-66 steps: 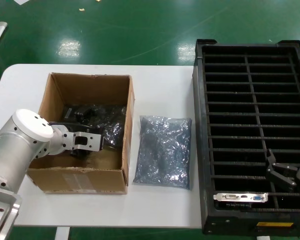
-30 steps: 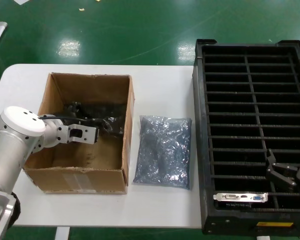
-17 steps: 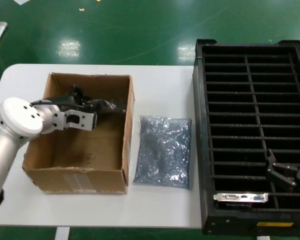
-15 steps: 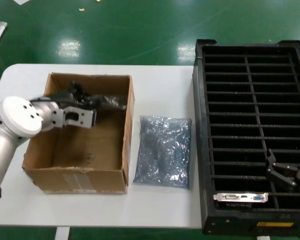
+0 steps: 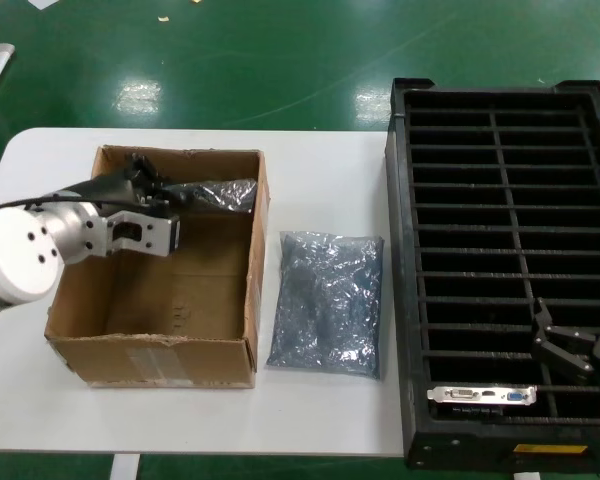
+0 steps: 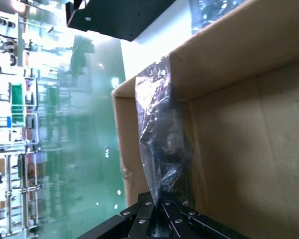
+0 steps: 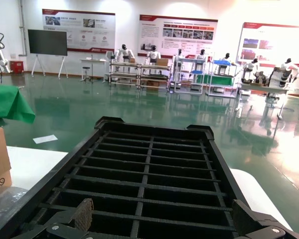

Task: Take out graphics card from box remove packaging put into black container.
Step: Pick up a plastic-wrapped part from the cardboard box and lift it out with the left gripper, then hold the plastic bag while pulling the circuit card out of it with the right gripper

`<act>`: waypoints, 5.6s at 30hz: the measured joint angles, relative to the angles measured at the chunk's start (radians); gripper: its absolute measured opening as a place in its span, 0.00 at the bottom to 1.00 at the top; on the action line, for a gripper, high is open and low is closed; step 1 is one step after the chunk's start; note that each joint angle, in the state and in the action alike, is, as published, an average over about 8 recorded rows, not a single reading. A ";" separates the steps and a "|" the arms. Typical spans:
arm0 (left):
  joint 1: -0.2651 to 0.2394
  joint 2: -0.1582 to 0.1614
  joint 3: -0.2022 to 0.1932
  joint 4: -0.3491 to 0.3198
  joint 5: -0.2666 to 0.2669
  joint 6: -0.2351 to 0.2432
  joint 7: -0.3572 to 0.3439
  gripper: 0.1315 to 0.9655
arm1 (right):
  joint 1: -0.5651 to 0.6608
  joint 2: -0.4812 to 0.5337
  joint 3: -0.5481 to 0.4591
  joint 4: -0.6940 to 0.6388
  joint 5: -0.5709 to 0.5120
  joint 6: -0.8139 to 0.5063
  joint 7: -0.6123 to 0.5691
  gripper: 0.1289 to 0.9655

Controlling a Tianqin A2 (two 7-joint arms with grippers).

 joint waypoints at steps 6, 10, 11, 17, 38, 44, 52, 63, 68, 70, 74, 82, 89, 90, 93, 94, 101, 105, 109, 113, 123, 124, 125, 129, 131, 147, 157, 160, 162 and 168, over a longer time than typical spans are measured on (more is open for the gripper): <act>0.024 -0.005 0.006 0.002 -0.034 -0.020 0.045 0.01 | 0.000 0.000 0.000 0.000 0.000 0.000 0.000 1.00; 0.017 0.022 0.002 0.071 -0.117 -0.061 0.165 0.01 | 0.000 0.000 0.000 0.000 0.000 0.000 0.000 1.00; 0.012 0.032 -0.002 0.095 -0.142 -0.070 0.203 0.01 | 0.000 0.000 0.000 0.000 0.000 0.000 0.000 1.00; -0.035 0.100 -0.051 0.261 -0.298 -0.111 0.461 0.01 | 0.000 0.000 0.000 0.000 0.000 0.000 0.000 1.00; -0.103 0.210 -0.290 0.577 -0.581 -0.089 1.063 0.02 | 0.000 0.000 0.000 0.000 0.000 0.000 0.000 1.00; -0.078 0.191 -0.238 0.520 -0.528 -0.087 0.948 0.07 | 0.000 0.000 0.000 0.000 0.000 0.000 0.000 1.00; -0.042 0.158 -0.155 0.440 -0.438 -0.079 0.760 0.15 | 0.000 0.000 0.000 0.000 0.000 0.000 0.000 1.00; -0.024 0.131 -0.101 0.386 -0.387 -0.081 0.647 0.15 | 0.000 0.000 0.000 0.000 0.000 0.000 0.000 1.00; -0.015 0.119 -0.084 0.354 -0.370 -0.084 0.608 0.14 | 0.000 0.000 0.000 0.000 0.000 0.000 0.000 1.00; -0.013 0.116 -0.079 0.347 -0.367 -0.087 0.599 0.13 | 0.000 0.000 0.000 0.000 0.000 0.000 0.000 1.00; -0.010 0.112 -0.074 0.336 -0.365 -0.094 0.590 0.08 | 0.000 0.000 0.000 0.000 0.000 0.000 0.000 1.00; -0.002 0.099 -0.068 0.286 -0.363 -0.105 0.570 0.02 | 0.000 0.000 0.000 0.000 0.000 0.000 0.000 1.00; 0.039 0.063 -0.063 0.151 -0.340 -0.111 0.502 0.01 | 0.000 0.000 0.000 0.000 0.000 0.000 0.000 1.00; 0.049 0.055 -0.062 0.123 -0.332 -0.111 0.483 0.01 | 0.000 0.000 0.000 0.000 0.000 0.000 0.000 1.00; 0.084 0.025 -0.065 0.028 -0.302 -0.113 0.415 0.01 | 0.000 0.000 0.000 0.000 0.000 0.000 0.000 1.00; 0.096 0.014 -0.068 -0.006 -0.289 -0.113 0.389 0.01 | 0.000 0.000 0.000 0.000 0.000 0.000 0.000 1.00; 0.212 -0.066 -0.134 -0.268 -0.173 -0.092 0.181 0.01 | 0.000 0.000 0.000 0.000 0.000 0.000 0.000 1.00; 0.299 -0.116 -0.195 -0.427 -0.113 -0.063 0.062 0.01 | 0.000 0.000 0.000 0.000 0.000 0.000 0.000 1.00; 0.385 -0.170 -0.250 -0.566 -0.089 -0.030 -0.036 0.01 | 0.000 0.000 0.000 0.000 0.000 0.000 0.000 1.00; 0.464 -0.224 -0.292 -0.687 -0.099 0.014 -0.124 0.01 | 0.000 0.000 0.000 0.000 0.000 0.000 0.000 1.00; 0.618 -0.336 -0.326 -0.945 -0.163 0.143 -0.302 0.01 | 0.000 0.000 0.000 0.000 0.000 0.000 0.000 1.00; 0.626 -0.343 -0.324 -0.961 -0.170 0.153 -0.312 0.01 | 0.000 0.000 0.000 0.000 0.000 0.000 0.000 1.00; 0.631 -0.350 -0.321 -0.974 -0.176 0.164 -0.321 0.01 | 0.000 0.000 0.000 0.000 0.000 0.000 0.000 1.00; 0.640 -0.364 -0.304 -1.008 -0.194 0.197 -0.348 0.01 | 0.000 0.000 0.000 0.000 0.000 0.000 0.000 1.00; 0.638 -0.367 -0.296 -1.017 -0.199 0.209 -0.358 0.01 | 0.000 0.000 0.000 0.000 0.000 0.000 0.000 1.00; 0.632 -0.367 -0.286 -1.026 -0.200 0.222 -0.373 0.01 | 0.022 -0.008 0.003 0.014 0.010 -0.045 -0.010 1.00; 0.632 -0.367 -0.286 -1.026 -0.200 0.222 -0.373 0.01 | 0.107 0.021 -0.090 0.083 0.002 -0.144 0.004 0.98; 0.632 -0.367 -0.286 -1.026 -0.200 0.222 -0.373 0.01 | 0.125 0.047 -0.126 0.099 -0.010 -0.167 0.021 0.97; 0.632 -0.367 -0.286 -1.026 -0.200 0.222 -0.373 0.01 | 0.133 0.065 -0.145 0.108 -0.017 -0.182 0.030 0.97; 0.632 -0.367 -0.286 -1.026 -0.200 0.222 -0.373 0.01 | 0.137 0.117 -0.184 0.136 -0.035 -0.231 0.043 0.88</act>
